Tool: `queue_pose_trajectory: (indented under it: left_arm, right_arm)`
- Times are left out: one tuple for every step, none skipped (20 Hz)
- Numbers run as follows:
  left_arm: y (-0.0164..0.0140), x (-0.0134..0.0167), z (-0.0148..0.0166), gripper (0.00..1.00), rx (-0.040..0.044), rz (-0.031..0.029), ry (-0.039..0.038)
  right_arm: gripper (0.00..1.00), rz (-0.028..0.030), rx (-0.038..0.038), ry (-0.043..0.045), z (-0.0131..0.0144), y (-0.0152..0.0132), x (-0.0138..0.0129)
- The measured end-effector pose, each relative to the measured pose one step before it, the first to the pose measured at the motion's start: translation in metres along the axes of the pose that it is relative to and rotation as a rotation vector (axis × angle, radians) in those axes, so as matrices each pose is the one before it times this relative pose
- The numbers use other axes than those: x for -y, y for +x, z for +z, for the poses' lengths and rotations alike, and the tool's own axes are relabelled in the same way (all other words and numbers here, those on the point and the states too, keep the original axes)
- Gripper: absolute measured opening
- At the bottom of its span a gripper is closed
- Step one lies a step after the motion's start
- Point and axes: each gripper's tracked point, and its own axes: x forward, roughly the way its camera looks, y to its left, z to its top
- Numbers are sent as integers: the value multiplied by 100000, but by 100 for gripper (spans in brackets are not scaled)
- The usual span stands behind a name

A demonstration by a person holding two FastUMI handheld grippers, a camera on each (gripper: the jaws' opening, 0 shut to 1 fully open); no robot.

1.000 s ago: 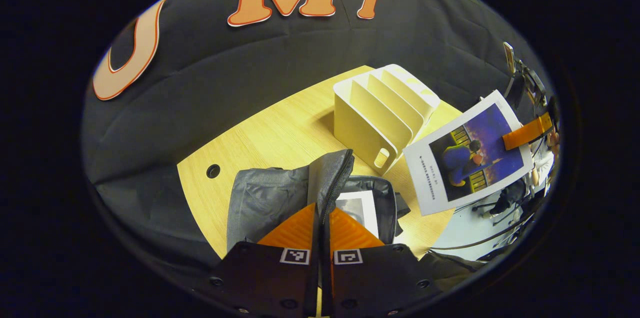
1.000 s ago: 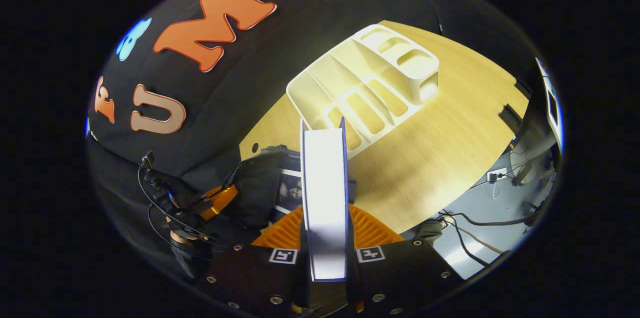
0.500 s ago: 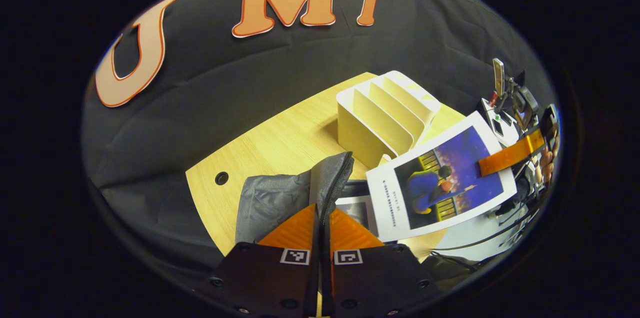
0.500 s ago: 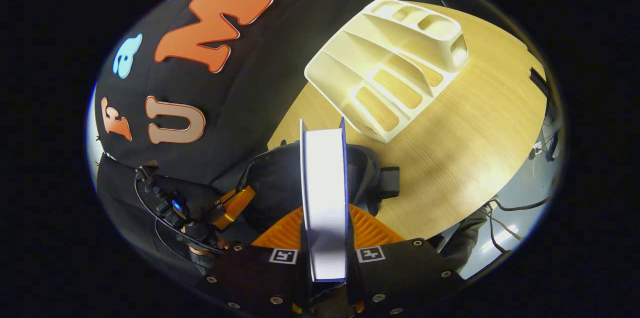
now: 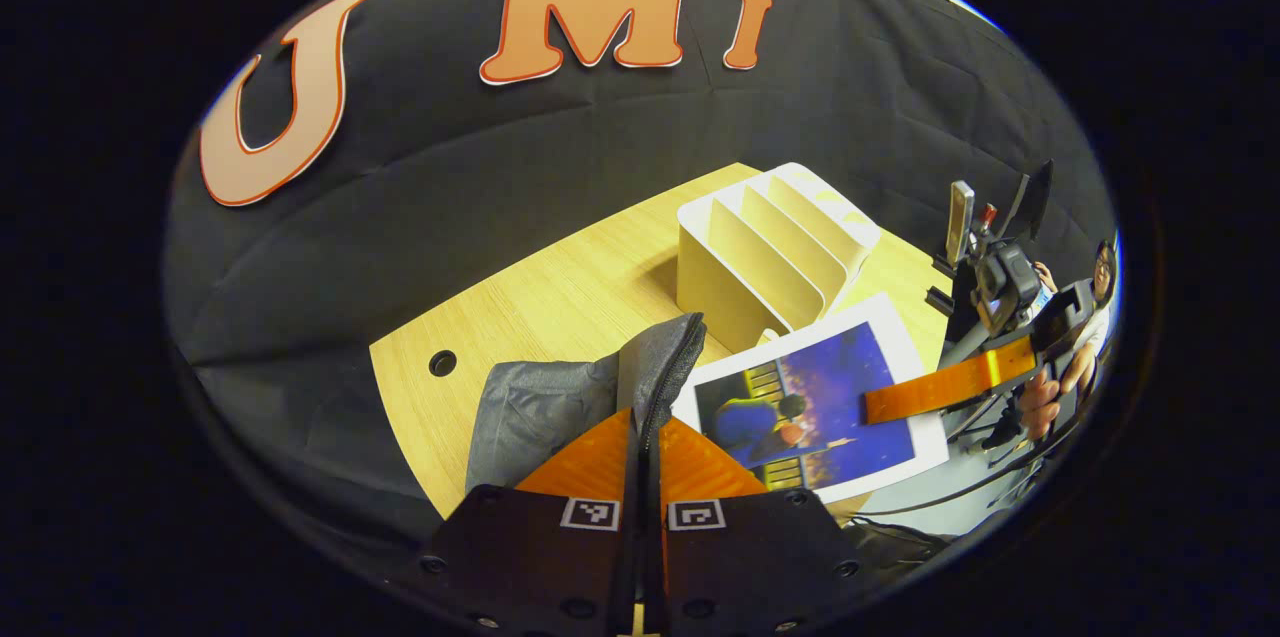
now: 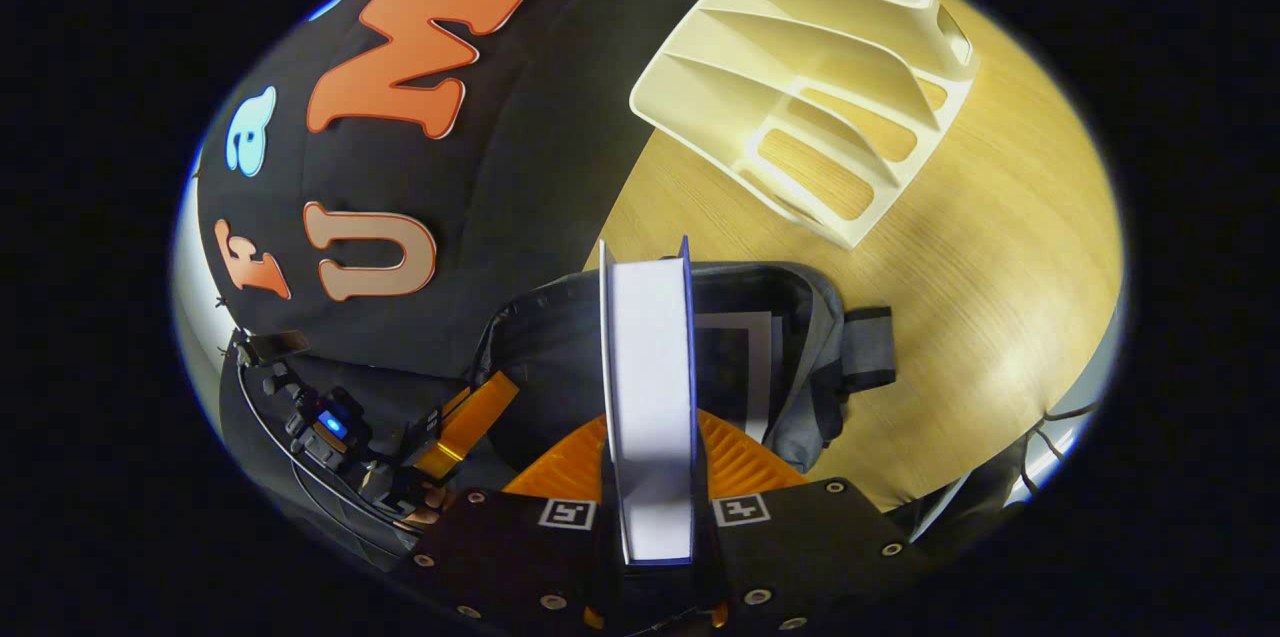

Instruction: Open the schoolbag, grab two books from the bookshelf and put them into the schoolbag.

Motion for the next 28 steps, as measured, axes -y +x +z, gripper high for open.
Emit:
queue_pose_trajectory:
  left_arm:
    - [-12, 13, 112, 4, 814, -270, -474]
    - [-77, 132, 243, 4, 395, -524, -650]
    - [-56, 38, 79, 4, 775, -218, -518]
    - [-81, 17, 245, 4, 404, -101, 38]
    - [29, -94, 176, 4, 677, 275, -166]
    - [87, 95, 134, 4, -23, -534, -125]
    - [-122, 29, -43, 4, 106, -207, -437]
    - [19, 169, -9, 4, -146, -831, -323]
    - [20, 147, 13, 6, 235, -500, -162]
    - [63, 143, 181, 6, 386, -467, 127]
    - [-19, 281, 227, 4, 553, -536, 172]
    - [10, 456, 267, 4, 249, -442, 445]
    - [74, 348, 164, 4, 331, -468, 447]
    - [33, 240, 41, 4, 82, -543, 77]
    - [-26, 257, 5, 4, 1, -681, 25]
    - [118, 291, 176, 4, -102, -469, -296]
    - [79, 281, -89, 4, -286, -559, -6]
    - [10, 230, 77, 4, 1, -189, 42]
    - [107, 311, -95, 4, -375, -561, -50]
    - [25, 133, -86, 4, -177, 9, -74]
    - [-86, 6, -163, 4, -362, 143, -72]
    - [-47, -116, 50, 4, 124, 472, 18]
    - [-9, -142, -64, 4, -127, 731, 346]
    - [60, -226, 13, 4, 383, 1047, 99]
    - [137, -28, -159, 4, -395, 615, 51]
    - [140, 16, -194, 4, -424, 888, 291]
    - [238, 218, -313, 6, -572, 617, 713]
    - [-102, 445, -93, 7, 13, -9, 301]
  right_arm:
    - [28, 780, 139, 567, -170, 862, -15]
    - [28, 611, 148, 504, -175, 726, 69]
    - [28, 360, 62, 524, -155, 830, 104]
    - [28, 257, -439, 342, -328, 803, 56]
    - [28, 96, -608, 354, -446, 757, 208]
    - [28, 340, -657, 36, -346, 656, 118]
    - [28, -221, -51, 403, -196, 658, 365]
    - [28, 333, -428, 100, -314, 773, -5]
    - [28, 514, 196, 438, -258, 442, -37]
    - [28, 924, 287, 223, -119, 717, -114]
    - [28, 988, 661, 839, 96, 726, 22]
    - [28, 809, 379, 37, -182, 606, -74]
    - [28, 922, 378, 67, -92, 280, 10]
    - [28, 740, -26, -431, -189, 606, -92]
    - [28, 711, -209, 751, -211, 298, -24]
    - [28, 761, 379, 468, 28, 529, 31]
    - [28, 230, -445, 672, -342, 611, 283]
    - [28, 408, -252, 1258, -28, 469, 124]
    - [29, -121, -687, 729, -108, 357, 147]
    - [30, -288, -475, 32, -47, 253, 111]
    - [32, -1328, -987, -235, -183, 133, 132]
    - [34, -2362, -521, -1432, -51, -38, 277]
    - [39, -2790, -682, -2118, 94, -266, 430]
    - [29, -2684, -988, -3126, 94, -184, 544]
    - [46, -3659, -1483, -4023, 15, -811, 672]
    - [50, -2937, -760, -3302, 133, -429, 632]
    - [59, -2299, -47, -2621, 212, -680, 533]
    - [63, -1699, 204, -1862, 356, -651, 326]
